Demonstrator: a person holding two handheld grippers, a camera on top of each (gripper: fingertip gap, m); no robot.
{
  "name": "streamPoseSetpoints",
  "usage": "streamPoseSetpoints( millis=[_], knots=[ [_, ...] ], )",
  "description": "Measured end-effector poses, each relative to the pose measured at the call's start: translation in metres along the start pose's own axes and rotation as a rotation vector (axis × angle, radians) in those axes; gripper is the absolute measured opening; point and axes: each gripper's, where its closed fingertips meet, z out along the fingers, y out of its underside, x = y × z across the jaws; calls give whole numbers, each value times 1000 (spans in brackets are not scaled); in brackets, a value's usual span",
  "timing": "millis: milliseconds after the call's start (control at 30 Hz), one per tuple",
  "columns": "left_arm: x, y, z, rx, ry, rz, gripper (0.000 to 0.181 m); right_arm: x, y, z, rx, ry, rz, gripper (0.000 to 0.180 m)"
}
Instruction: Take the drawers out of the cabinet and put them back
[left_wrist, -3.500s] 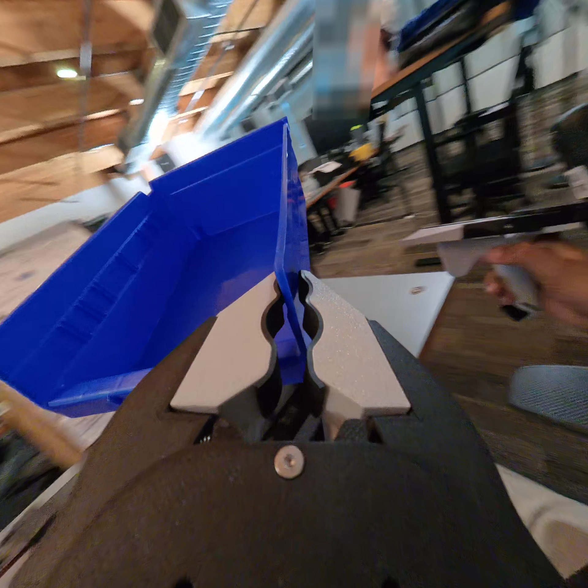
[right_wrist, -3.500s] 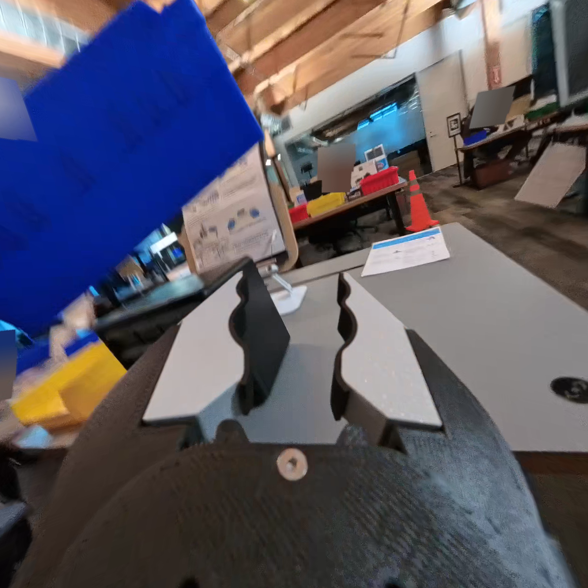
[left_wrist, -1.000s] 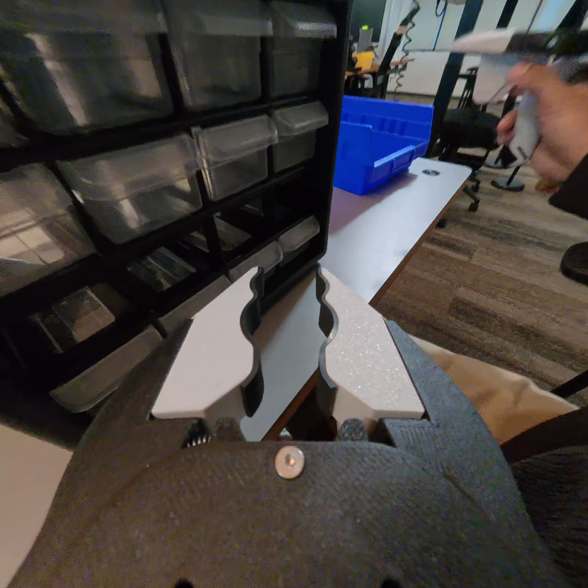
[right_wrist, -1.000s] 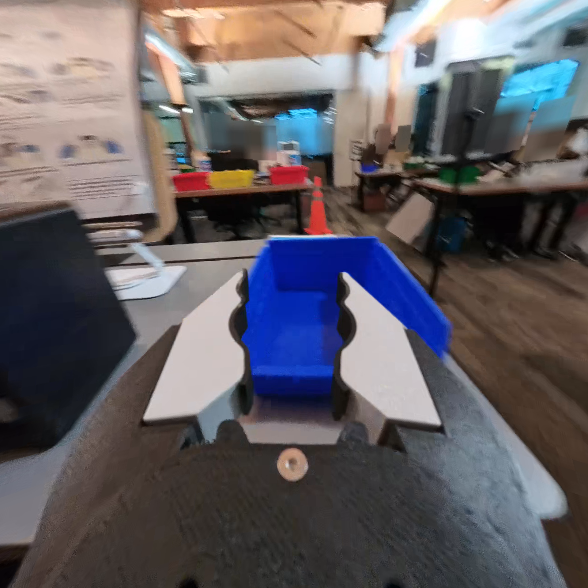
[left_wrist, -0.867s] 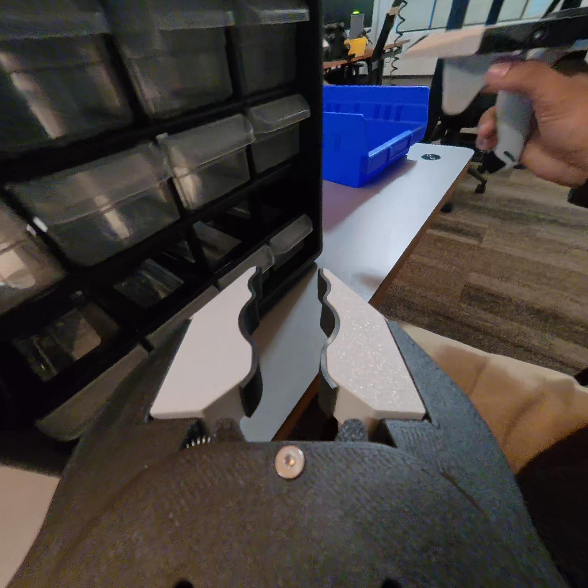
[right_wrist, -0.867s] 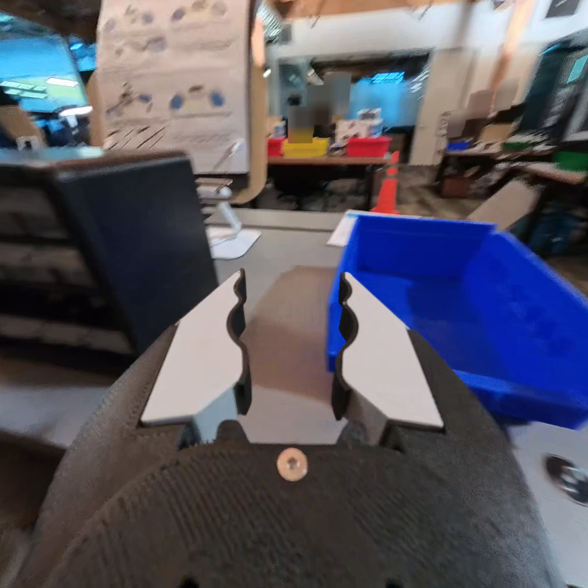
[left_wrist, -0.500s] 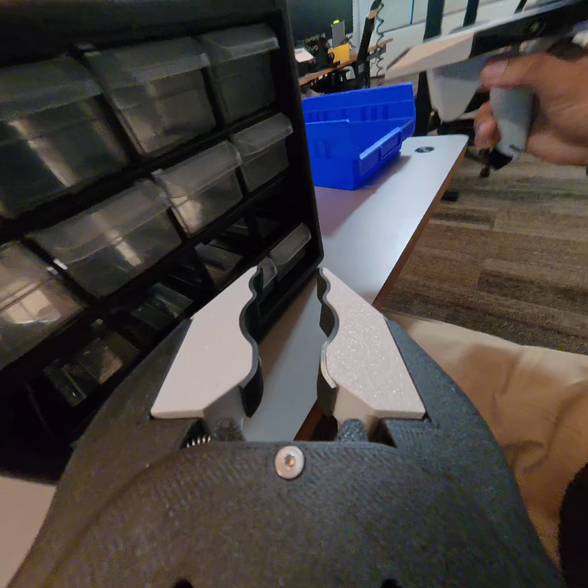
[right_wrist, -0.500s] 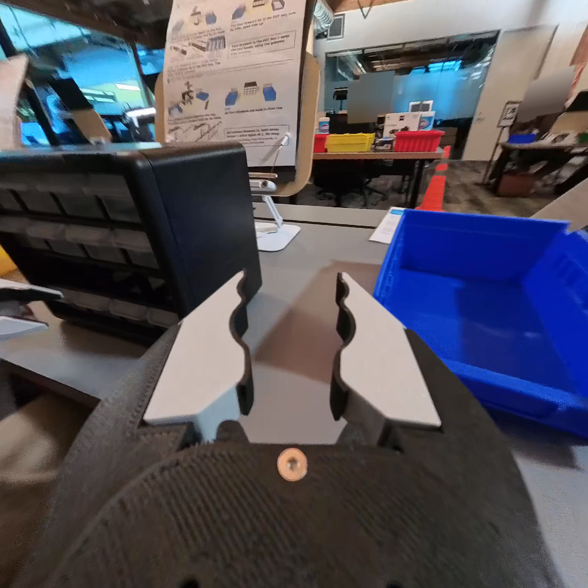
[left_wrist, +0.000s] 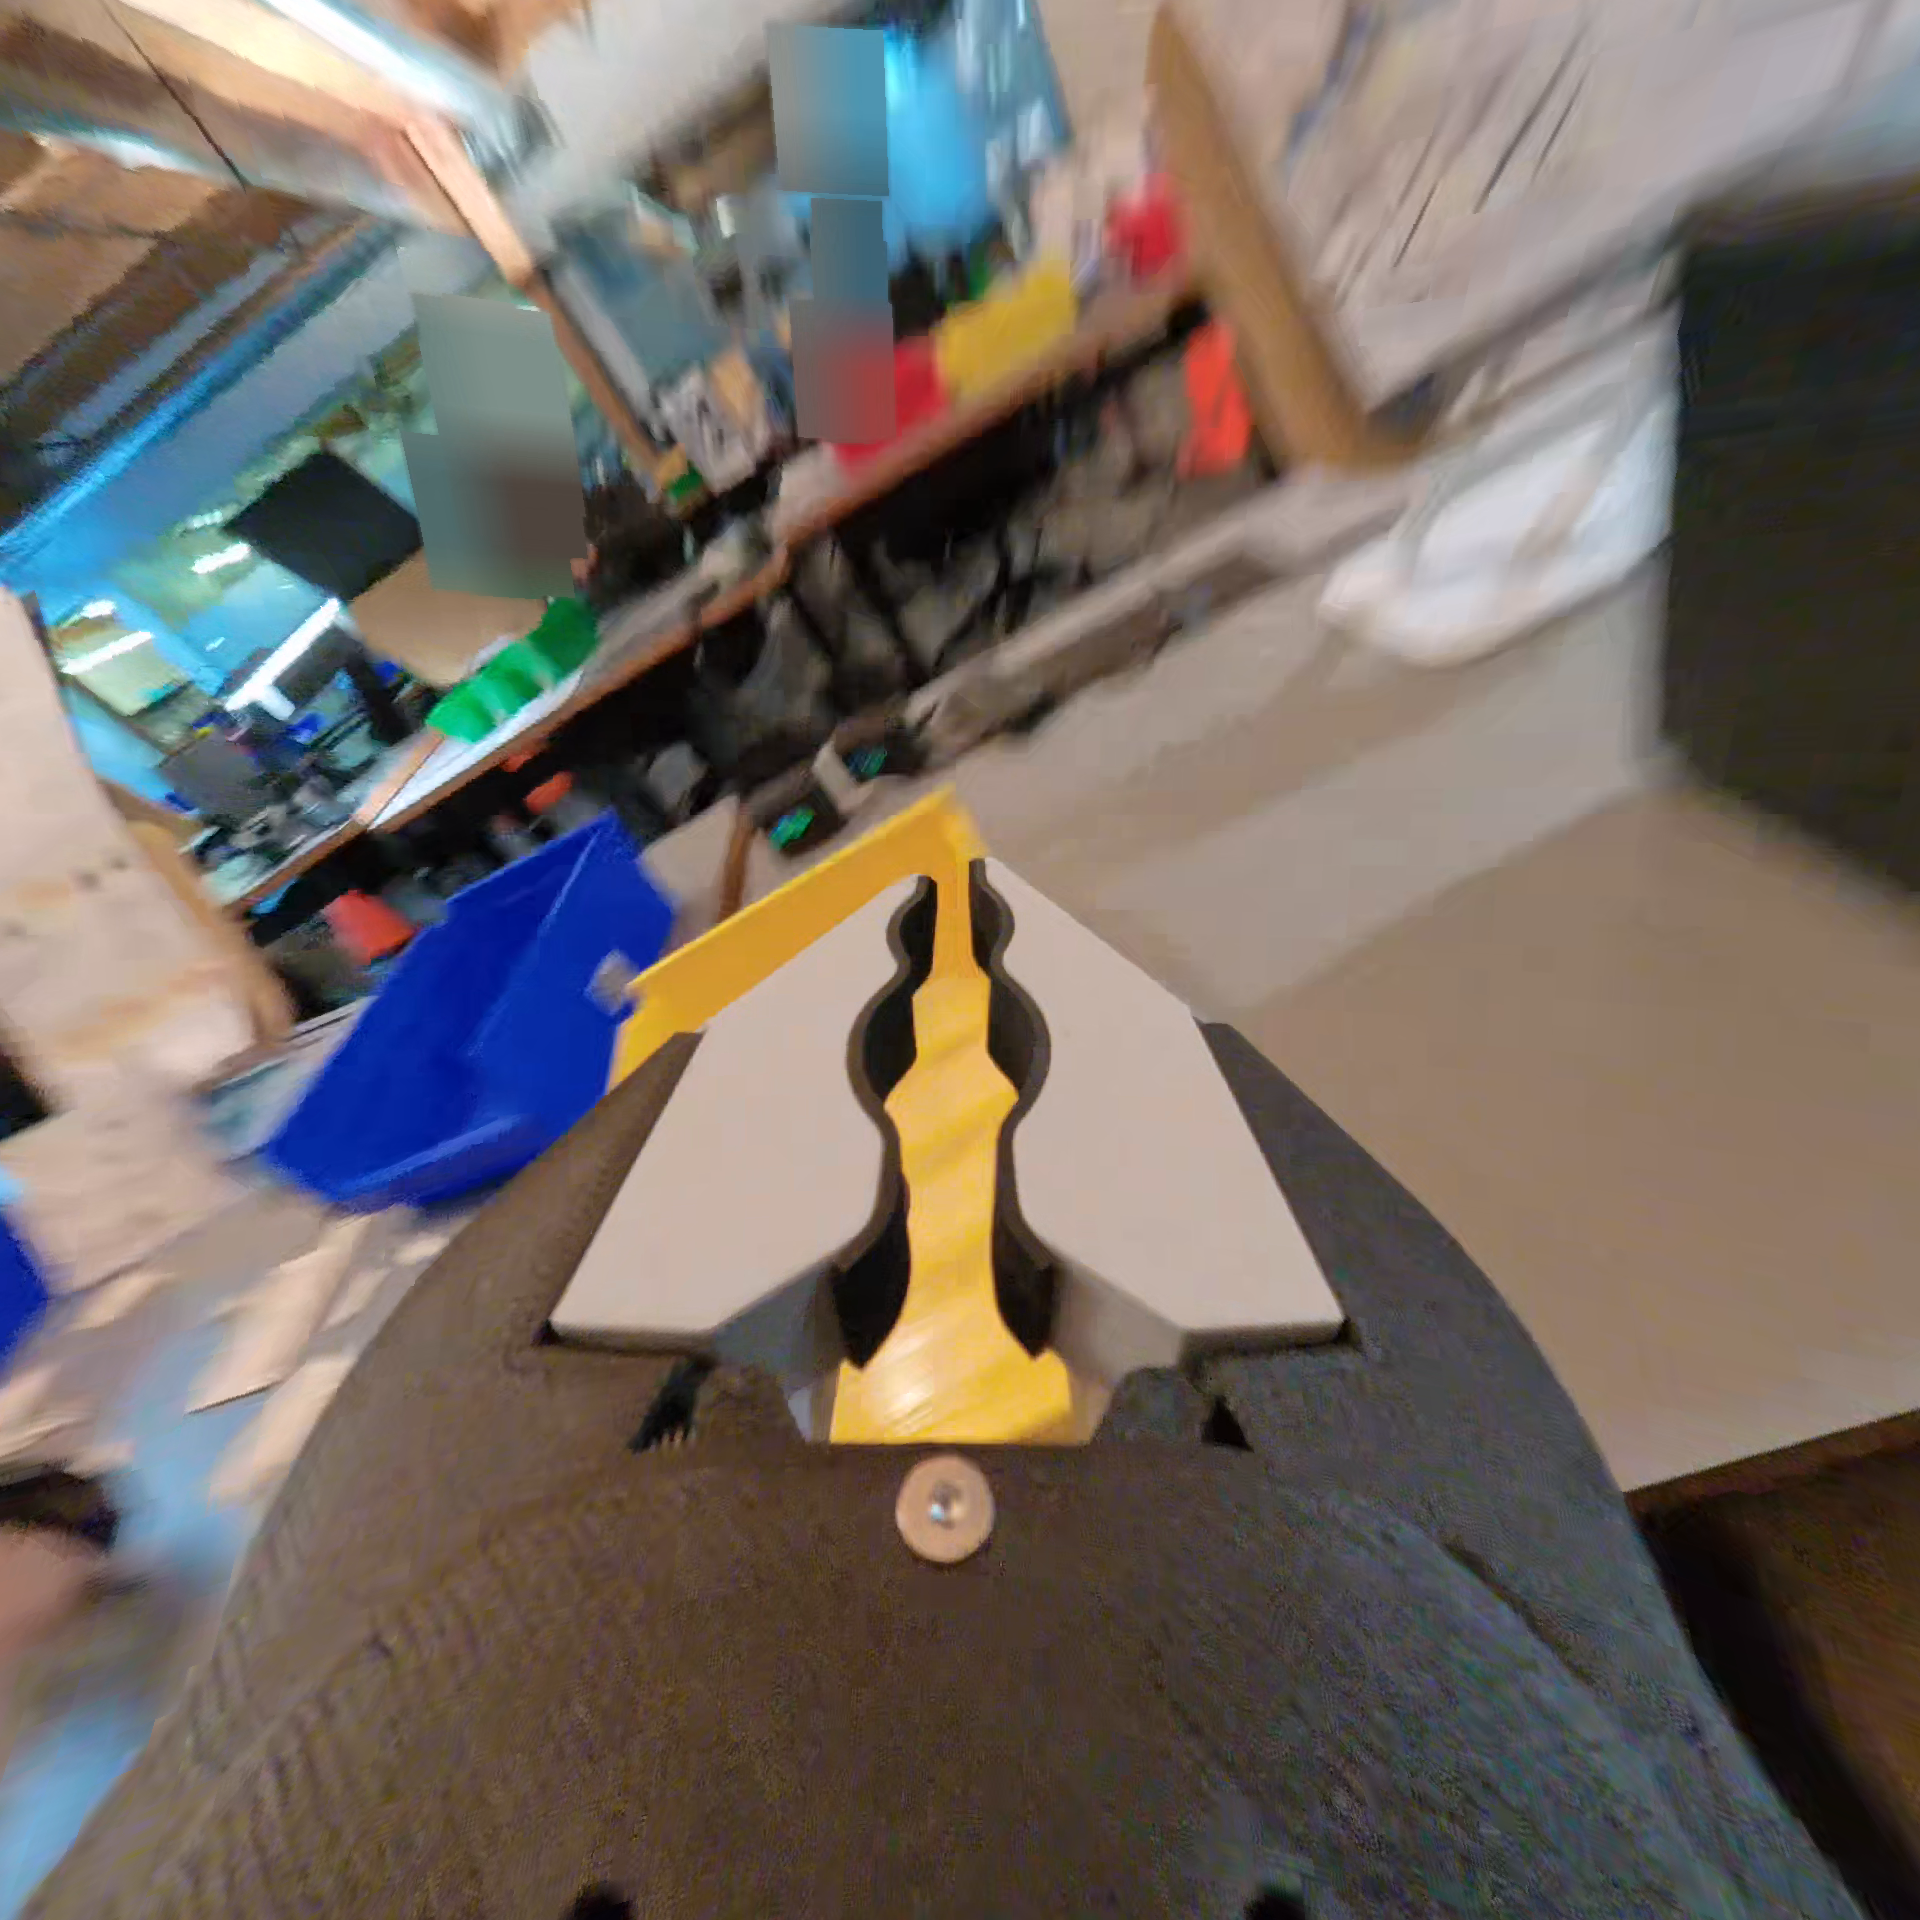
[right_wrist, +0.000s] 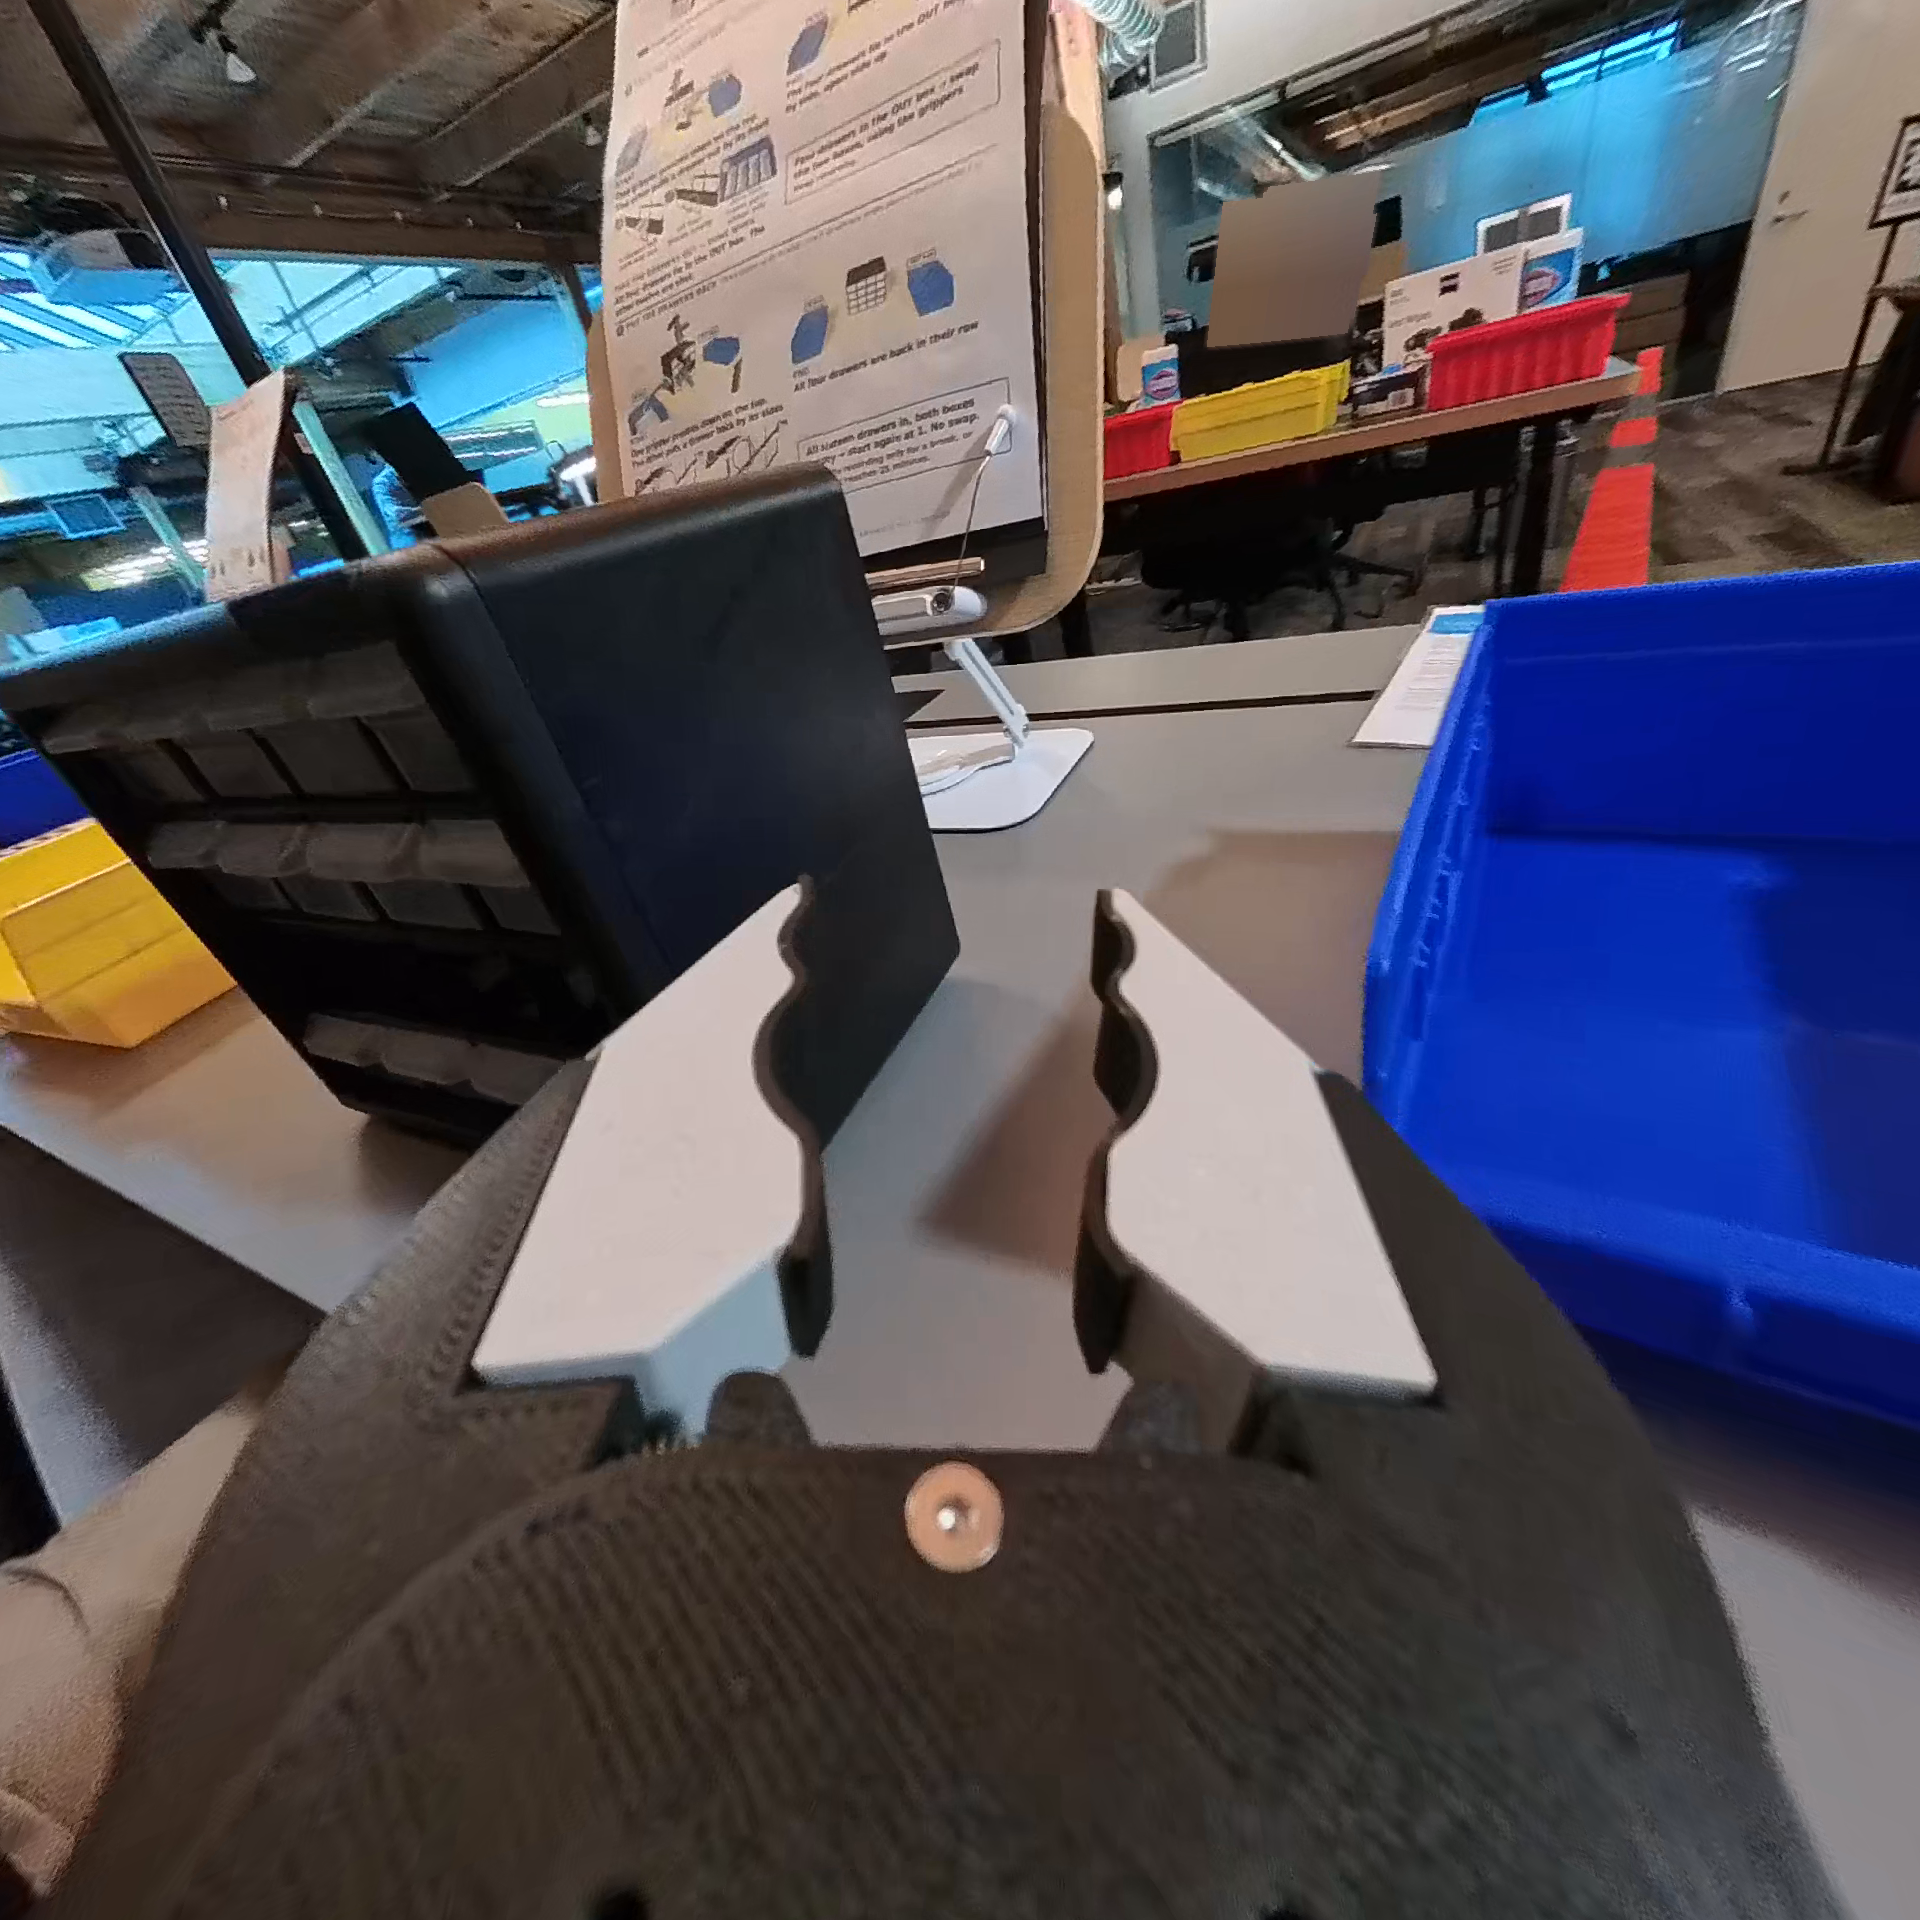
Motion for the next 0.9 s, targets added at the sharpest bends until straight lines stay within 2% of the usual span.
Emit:
streamPoseSetpoints(
  millis=[67,100,167,233,367,533,667,900],
  knots=[
    [-43,47,26,-217,26,61,12,-1,-1,8,1,-14,12,52],
    [-59,70,38,-319,50,38,24,-2,-2,10,4,-20,20,52],
    [-83,108,60,-454,61,-49,24,-4,-3,13,10,-22,31,52],
    [-86,138,75,-567,133,-85,22,-5,-5,12,14,-16,30,51],
    [-72,188,78,-774,280,40,21,-3,-6,9,19,11,25,50],
    [-55,215,75,-884,358,58,21,2,-3,8,16,21,43,50],
    [-50,233,69,-966,351,115,25,3,-1,8,8,15,42,50],
    [-42,230,50,-1074,451,105,18,3,-3,5,26,-26,119,50]
  ],
)
